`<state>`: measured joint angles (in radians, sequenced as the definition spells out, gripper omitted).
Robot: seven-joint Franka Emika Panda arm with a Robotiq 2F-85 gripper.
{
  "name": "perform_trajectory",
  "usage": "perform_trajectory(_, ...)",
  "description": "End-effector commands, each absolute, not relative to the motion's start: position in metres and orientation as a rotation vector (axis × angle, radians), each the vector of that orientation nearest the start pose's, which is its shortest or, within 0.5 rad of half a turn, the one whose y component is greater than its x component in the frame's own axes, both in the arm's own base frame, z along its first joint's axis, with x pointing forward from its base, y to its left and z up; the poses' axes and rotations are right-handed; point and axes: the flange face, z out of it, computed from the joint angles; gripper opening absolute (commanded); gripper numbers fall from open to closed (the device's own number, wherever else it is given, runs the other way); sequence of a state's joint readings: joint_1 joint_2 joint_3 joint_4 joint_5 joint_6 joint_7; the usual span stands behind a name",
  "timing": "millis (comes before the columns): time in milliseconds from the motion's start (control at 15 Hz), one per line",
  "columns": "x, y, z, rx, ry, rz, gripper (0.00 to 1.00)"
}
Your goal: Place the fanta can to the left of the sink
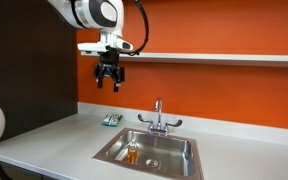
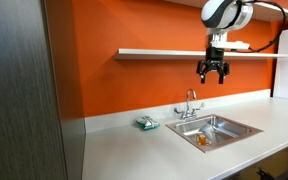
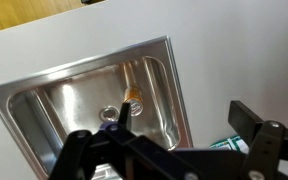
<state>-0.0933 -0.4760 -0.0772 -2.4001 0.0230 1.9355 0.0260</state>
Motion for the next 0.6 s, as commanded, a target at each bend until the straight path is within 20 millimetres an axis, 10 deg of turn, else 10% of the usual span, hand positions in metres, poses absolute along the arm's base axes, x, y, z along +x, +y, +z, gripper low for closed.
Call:
perform_trajectory(0, 0.412, -0.078, 0.464, -3.092, 0.356, -0.019, 1.00)
perform_trajectory(533, 0.448, -0.099, 0.403, -3.098, 0.384, -0.007, 1.00)
